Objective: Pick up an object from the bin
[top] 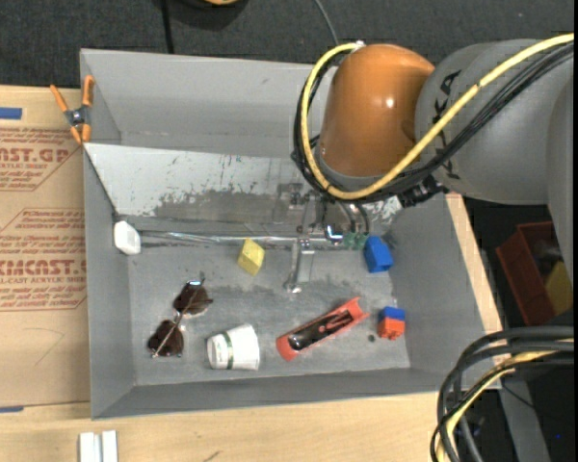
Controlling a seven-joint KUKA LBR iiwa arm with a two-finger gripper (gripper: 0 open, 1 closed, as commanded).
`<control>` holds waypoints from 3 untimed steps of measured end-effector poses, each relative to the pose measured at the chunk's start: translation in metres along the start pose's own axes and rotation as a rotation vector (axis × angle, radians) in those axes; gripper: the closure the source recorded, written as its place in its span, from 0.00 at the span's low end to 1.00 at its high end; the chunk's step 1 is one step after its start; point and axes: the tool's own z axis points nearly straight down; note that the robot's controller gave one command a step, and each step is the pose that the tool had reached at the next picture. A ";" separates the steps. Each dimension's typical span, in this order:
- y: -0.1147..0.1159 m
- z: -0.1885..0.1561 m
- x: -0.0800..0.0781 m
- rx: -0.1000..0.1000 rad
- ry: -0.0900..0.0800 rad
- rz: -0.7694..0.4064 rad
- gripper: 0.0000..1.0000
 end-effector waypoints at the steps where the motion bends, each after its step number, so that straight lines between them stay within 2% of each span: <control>1: 0.000 -0.005 -0.002 0.000 -0.008 0.000 0.00; 2: -0.010 0.036 0.008 -0.001 -0.008 0.049 0.00; 3: -0.024 0.060 0.022 0.000 -0.006 0.018 0.00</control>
Offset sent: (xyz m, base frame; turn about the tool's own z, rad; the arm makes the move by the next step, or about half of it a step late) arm -0.0146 -0.0173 -0.0578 0.0758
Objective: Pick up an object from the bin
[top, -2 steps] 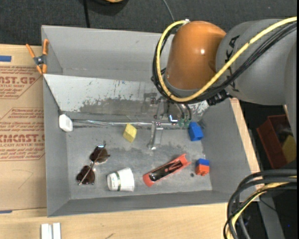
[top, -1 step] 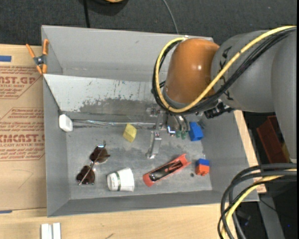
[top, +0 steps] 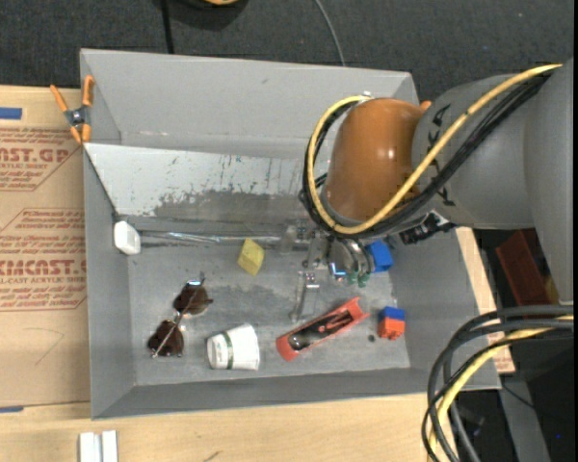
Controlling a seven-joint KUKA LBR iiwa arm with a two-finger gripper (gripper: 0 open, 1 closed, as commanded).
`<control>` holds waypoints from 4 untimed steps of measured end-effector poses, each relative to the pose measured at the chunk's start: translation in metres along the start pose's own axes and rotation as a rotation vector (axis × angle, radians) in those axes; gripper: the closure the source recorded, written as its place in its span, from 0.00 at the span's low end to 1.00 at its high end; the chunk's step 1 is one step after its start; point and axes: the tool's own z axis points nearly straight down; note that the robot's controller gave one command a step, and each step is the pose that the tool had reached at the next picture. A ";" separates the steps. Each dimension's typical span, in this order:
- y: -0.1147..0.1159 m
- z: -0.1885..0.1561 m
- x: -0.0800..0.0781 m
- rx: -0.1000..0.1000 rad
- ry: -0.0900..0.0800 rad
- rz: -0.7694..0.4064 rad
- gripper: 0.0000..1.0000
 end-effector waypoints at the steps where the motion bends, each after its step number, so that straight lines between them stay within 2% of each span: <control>1: -0.017 0.034 0.014 -0.001 -0.006 -0.023 0.00; 2: -0.054 0.061 0.038 -0.001 -0.001 -0.151 0.00; 3: -0.071 0.069 0.026 -0.001 -0.007 -0.498 1.00; 4: -0.071 0.069 0.026 -0.001 -0.007 -0.498 1.00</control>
Offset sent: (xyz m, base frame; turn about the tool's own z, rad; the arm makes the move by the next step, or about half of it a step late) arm -0.0468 -0.0684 -0.0699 -0.1667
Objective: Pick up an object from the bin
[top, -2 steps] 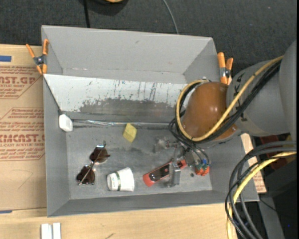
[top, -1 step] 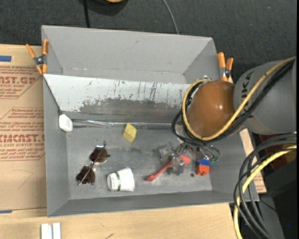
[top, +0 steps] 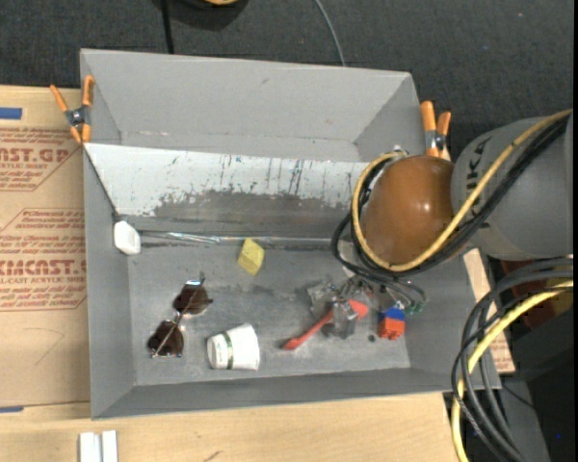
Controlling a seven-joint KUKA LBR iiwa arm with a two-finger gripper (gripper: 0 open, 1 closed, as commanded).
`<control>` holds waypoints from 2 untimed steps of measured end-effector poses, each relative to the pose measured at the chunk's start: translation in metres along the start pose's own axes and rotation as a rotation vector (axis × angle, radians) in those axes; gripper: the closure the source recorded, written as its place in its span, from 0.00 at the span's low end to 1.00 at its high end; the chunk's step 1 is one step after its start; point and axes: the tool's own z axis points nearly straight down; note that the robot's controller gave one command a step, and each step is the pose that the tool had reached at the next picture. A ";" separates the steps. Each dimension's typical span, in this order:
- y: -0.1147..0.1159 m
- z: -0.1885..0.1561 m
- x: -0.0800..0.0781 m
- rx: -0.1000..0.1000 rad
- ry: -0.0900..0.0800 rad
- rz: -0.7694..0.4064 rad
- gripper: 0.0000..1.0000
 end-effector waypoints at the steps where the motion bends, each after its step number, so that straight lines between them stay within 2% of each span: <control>1: 0.007 -0.036 0.001 -0.003 0.005 -0.022 1.00; 2: 0.006 -0.060 0.002 0.002 -0.004 -0.030 1.00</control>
Offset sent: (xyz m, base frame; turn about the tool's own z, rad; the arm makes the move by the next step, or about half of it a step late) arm -0.0159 -0.0023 0.0177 -0.0400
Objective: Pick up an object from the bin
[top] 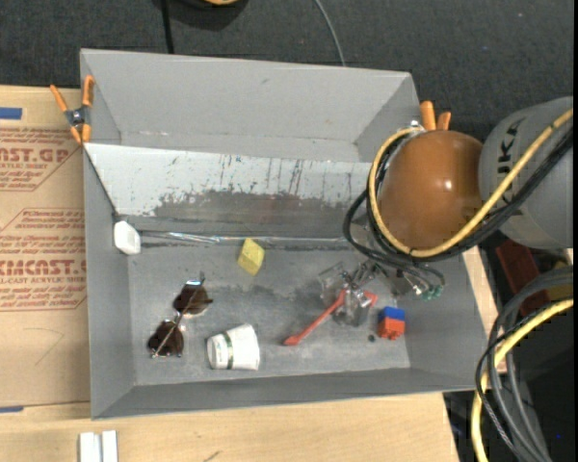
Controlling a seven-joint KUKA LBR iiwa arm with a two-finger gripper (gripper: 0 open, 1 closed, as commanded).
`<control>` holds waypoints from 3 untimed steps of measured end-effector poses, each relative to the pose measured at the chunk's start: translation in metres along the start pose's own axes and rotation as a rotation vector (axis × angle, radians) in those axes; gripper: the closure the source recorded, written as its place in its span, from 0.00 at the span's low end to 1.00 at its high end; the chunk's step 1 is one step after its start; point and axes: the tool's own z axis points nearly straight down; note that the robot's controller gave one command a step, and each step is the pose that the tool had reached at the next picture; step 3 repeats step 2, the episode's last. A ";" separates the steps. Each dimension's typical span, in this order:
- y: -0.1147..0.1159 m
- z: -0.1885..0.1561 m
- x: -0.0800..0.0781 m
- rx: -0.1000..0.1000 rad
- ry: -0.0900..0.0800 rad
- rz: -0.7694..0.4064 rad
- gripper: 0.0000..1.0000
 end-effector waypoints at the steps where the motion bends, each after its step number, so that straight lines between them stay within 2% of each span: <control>1: 0.003 -0.030 0.004 -0.010 0.015 -0.006 1.00; 2: 0.002 -0.092 0.001 -0.004 0.005 -0.023 1.00; 3: 0.002 -0.092 0.001 -0.004 0.005 -0.023 1.00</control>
Offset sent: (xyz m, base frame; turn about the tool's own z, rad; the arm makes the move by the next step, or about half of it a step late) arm -0.0030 0.0010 0.1334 -0.0371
